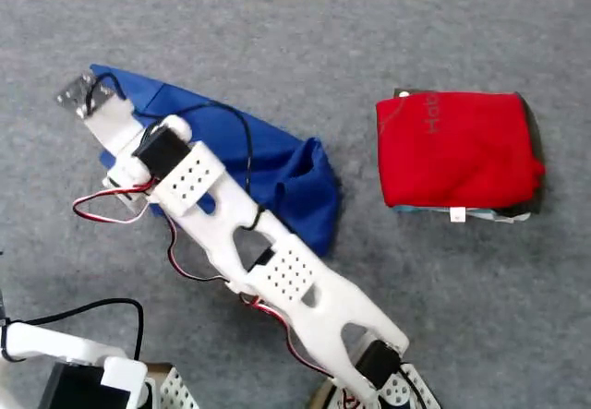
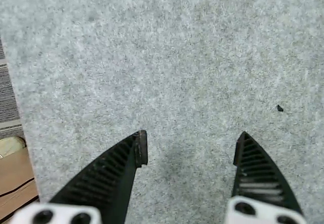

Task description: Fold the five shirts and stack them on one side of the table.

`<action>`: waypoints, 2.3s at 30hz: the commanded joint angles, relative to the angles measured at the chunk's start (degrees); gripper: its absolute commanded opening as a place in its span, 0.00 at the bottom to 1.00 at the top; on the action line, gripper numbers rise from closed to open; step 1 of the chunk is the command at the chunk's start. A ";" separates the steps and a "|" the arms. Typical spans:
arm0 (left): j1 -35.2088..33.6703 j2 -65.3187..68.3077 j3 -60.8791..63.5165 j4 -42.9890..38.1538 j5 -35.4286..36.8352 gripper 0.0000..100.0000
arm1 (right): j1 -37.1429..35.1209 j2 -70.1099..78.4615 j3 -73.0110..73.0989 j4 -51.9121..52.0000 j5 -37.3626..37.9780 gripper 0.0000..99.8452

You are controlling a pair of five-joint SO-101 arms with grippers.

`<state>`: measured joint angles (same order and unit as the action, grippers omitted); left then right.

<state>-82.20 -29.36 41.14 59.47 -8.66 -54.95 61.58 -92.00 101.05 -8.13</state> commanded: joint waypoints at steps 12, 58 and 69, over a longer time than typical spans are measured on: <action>0.09 0.13 -0.62 -0.70 -0.18 0.28 | -13.76 -34.59 -3.21 -21.63 0.35 0.00; 8.70 0.13 -0.62 -0.26 0.26 0.28 | 41.54 -10.51 31.25 1.41 29.98 0.03; 8.62 0.13 -0.62 -0.26 0.26 0.28 | 35.65 -25.10 32.75 1.41 30.51 0.43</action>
<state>-73.76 -29.36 41.14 59.47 -8.66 -15.21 44.70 -59.56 101.49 22.11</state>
